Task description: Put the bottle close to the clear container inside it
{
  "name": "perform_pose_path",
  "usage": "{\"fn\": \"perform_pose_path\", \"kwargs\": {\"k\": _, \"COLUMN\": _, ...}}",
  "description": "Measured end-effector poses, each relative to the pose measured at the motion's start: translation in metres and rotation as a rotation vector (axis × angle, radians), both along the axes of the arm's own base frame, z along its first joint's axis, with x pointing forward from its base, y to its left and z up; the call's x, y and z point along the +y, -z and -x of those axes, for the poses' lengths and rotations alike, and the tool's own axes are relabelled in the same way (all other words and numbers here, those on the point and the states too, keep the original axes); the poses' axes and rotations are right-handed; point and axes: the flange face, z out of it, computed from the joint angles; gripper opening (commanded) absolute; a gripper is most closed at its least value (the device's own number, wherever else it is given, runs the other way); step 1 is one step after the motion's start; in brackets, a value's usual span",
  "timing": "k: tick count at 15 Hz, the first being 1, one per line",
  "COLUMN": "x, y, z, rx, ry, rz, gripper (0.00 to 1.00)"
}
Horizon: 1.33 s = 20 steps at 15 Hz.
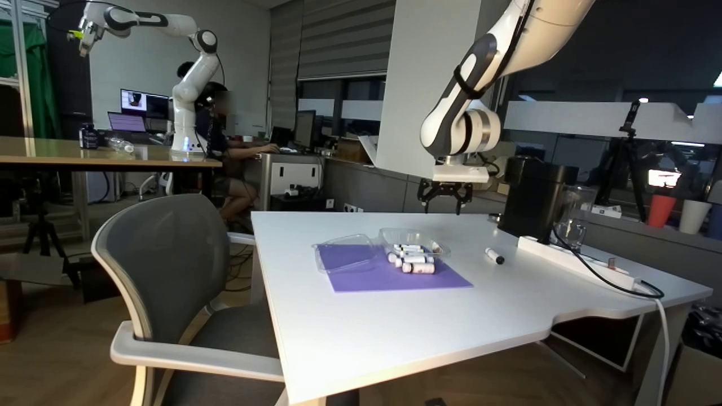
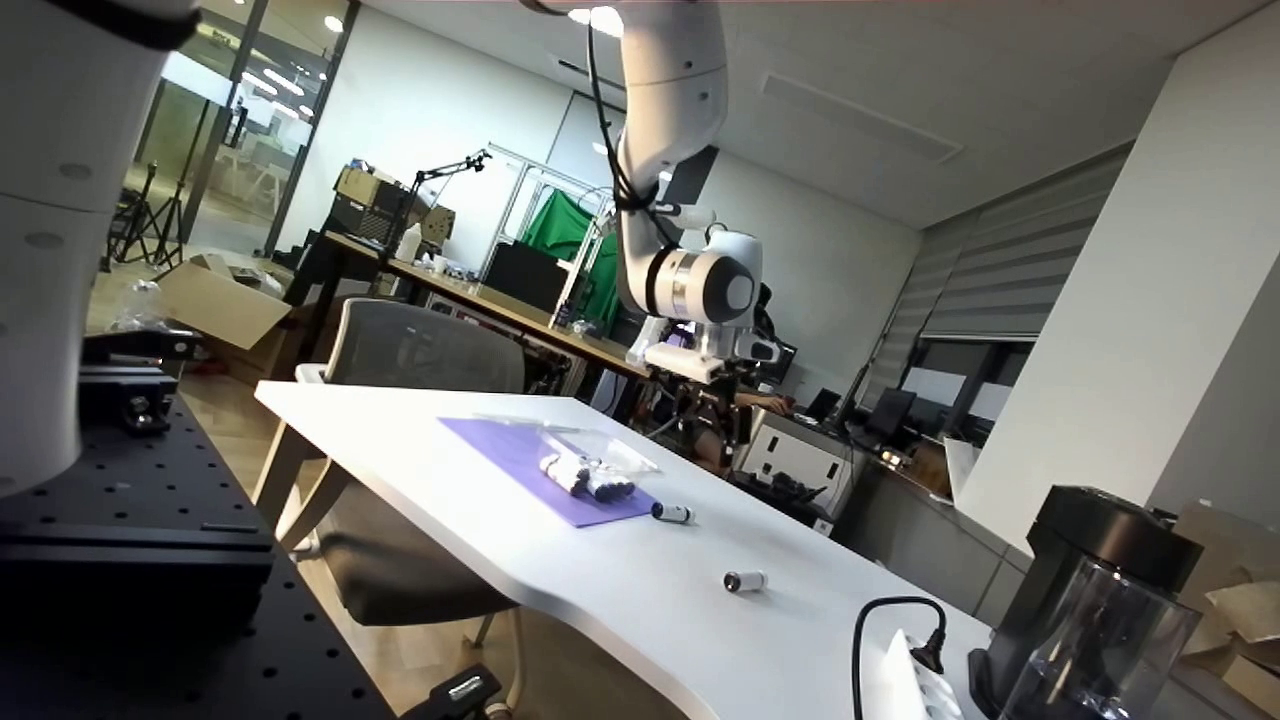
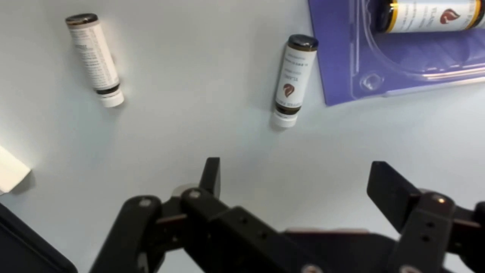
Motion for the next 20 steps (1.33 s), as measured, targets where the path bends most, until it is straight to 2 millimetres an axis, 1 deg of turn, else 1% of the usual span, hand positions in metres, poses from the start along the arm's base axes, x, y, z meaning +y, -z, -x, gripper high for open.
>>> {"fn": "perform_pose_path", "kwargs": {"k": 1, "x": 0.005, "y": 0.006, "z": -0.005, "rx": -0.008, "ry": 0.015, "rz": 0.008, "gripper": 1.0}}
{"fn": "perform_pose_path", "kwargs": {"k": 3, "x": 0.007, "y": 0.015, "z": -0.015, "rx": -0.02, "ry": 0.04, "rz": 0.024, "gripper": 1.0}}
{"fn": "perform_pose_path", "kwargs": {"k": 7, "x": 0.002, "y": 0.033, "z": -0.028, "rx": 0.014, "ry": 0.066, "rz": 0.042, "gripper": 1.0}}
{"fn": "perform_pose_path", "kwargs": {"k": 11, "x": -0.003, "y": 0.051, "z": -0.035, "rx": 0.104, "ry": 0.089, "rz": 0.042, "gripper": 1.0}}
{"fn": "perform_pose_path", "kwargs": {"k": 15, "x": -0.004, "y": 0.062, "z": -0.042, "rx": 0.142, "ry": 0.1, "rz": 0.025, "gripper": 1.0}}
{"fn": "perform_pose_path", "kwargs": {"k": 20, "x": -0.006, "y": 0.073, "z": -0.044, "rx": 0.204, "ry": 0.112, "rz": -0.013, "gripper": 1.0}}
